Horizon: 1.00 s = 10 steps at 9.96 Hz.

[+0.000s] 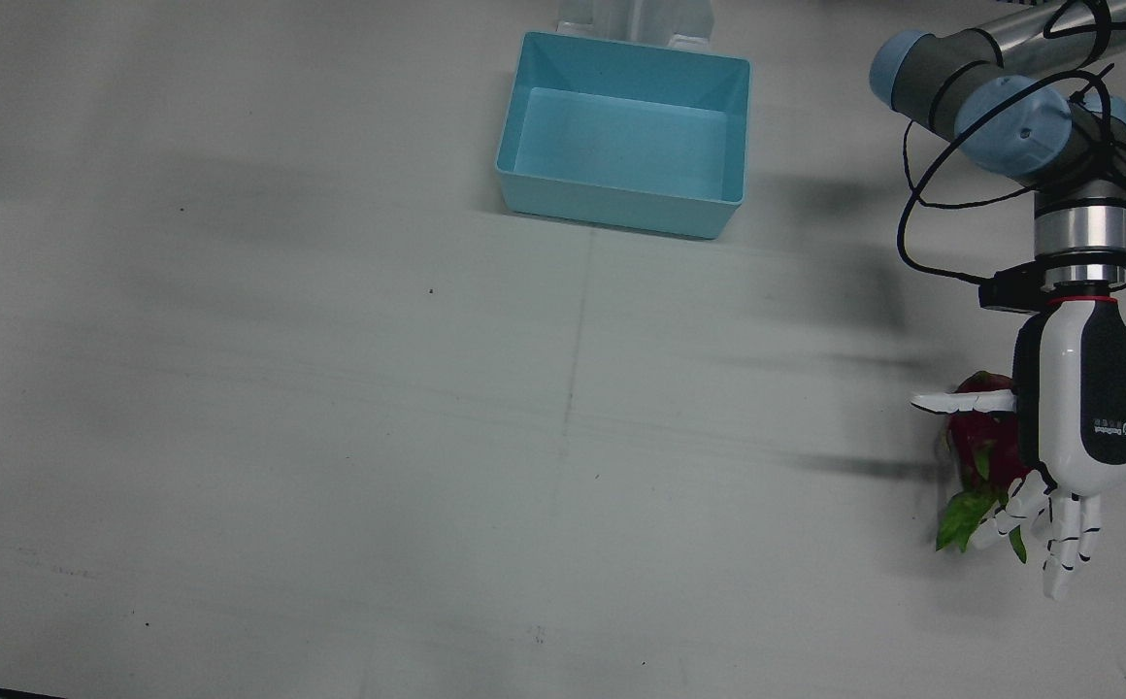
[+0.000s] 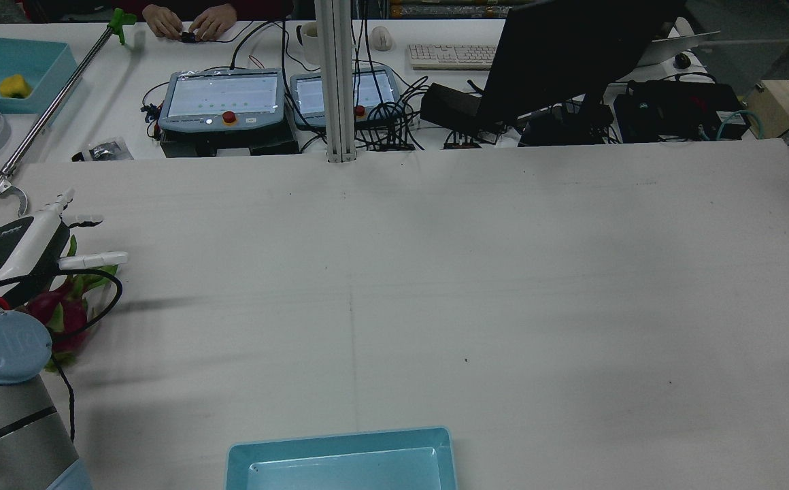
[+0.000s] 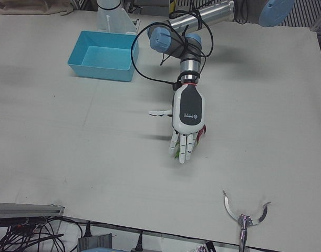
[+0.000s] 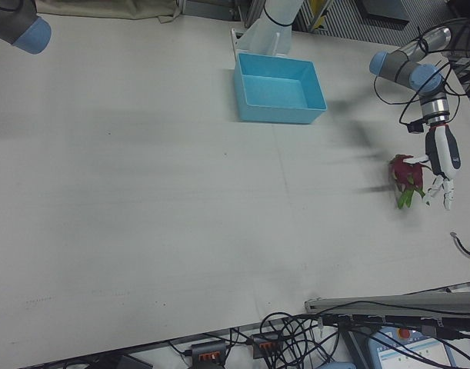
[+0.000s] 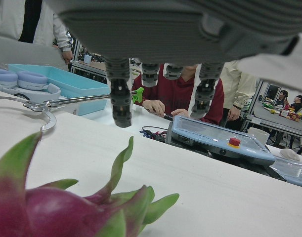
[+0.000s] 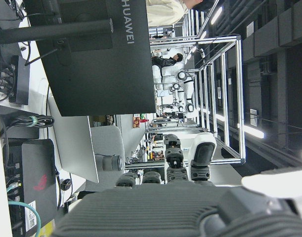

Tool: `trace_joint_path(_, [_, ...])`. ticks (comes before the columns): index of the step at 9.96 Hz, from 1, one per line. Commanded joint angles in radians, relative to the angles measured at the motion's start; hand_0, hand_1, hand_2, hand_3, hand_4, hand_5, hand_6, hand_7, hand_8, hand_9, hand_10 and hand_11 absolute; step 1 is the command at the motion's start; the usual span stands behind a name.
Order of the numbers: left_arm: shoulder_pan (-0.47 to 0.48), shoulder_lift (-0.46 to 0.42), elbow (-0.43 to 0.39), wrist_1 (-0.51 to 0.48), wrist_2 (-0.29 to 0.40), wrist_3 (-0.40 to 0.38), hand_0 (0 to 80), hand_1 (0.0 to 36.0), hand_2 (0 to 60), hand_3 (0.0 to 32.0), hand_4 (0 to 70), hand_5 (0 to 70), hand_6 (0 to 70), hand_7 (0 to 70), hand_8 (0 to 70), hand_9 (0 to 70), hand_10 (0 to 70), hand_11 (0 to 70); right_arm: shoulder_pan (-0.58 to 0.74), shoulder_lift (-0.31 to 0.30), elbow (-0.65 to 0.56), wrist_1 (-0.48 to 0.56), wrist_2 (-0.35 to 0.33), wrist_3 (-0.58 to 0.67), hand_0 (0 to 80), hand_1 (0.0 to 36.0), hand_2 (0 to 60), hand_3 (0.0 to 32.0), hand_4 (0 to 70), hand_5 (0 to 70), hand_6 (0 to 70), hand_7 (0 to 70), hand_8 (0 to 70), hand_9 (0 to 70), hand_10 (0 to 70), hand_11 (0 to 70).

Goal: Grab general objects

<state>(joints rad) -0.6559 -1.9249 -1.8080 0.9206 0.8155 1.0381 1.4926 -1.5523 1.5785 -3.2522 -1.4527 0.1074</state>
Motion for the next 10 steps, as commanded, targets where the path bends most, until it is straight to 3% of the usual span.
trace_joint_path(1, [-0.007,0.084,-0.062,-0.069,0.005,-0.018,20.6,0.0,0.0,32.0,0.0,0.0,0.0,0.0,0.0,0.0,0.0,0.0,0.000,0.001,0.000,0.000,0.000,0.000,0.0,0.0,0.0,0.0,0.0,0.0,0.0,0.0,0.0,0.0,0.0,0.0])
trace_joint_path(2, [-0.010,0.087,-0.059,-0.042,0.005,-0.020,19.4,0.0,0.0,32.0,0.0,0.0,0.0,0.0,0.0,0.0,0.0,0.0,0.000,0.001,0.000,0.000,0.000,0.000,0.0,0.0,0.0,0.0,0.0,0.0,0.0,0.0,0.0,0.0,0.0,0.0])
trace_joint_path(4, [-0.011,0.083,-0.056,0.113,0.004,-0.050,18.9,0.0,0.0,32.0,0.0,0.0,0.0,0.0,0.0,0.0,0.0,0.0,0.000,0.001,0.000,0.000,0.000,0.000,0.0,0.0,0.0,0.0,0.0,0.0,0.0,0.0,0.0,0.0,0.0,0.0])
trace_joint_path(6, [0.001,0.087,-0.037,0.228,-0.004,-0.200,22.1,0.0,0.0,32.0,0.0,0.0,0.0,0.0,0.0,0.0,0.0,0.0,0.000,0.000,0.000,0.000,0.000,0.000,0.0,0.0,0.0,0.0,0.0,0.0,0.0,0.0,0.0,0.0,0.0,0.0])
trace_joint_path(8, [0.004,0.074,-0.039,0.326,-0.001,-0.220,26.0,0.0,0.0,32.0,0.0,0.0,0.0,0.0,0.0,0.0,0.0,0.0,0.000,0.001,-0.002,0.000,0.000,0.000,0.0,0.0,0.0,0.0,0.0,0.0,0.0,0.0,0.0,0.0,0.0,0.0])
trace_joint_path(10, [0.009,0.078,-0.030,0.396,0.001,-0.327,26.8,0.0,0.0,32.0,0.0,0.0,0.0,0.0,0.0,0.0,0.0,0.0,0.000,0.000,-0.002,0.000,0.000,0.000,0.0,0.0,0.0,0.0,0.0,0.0,0.0,0.0,0.0,0.0,0.0,0.0])
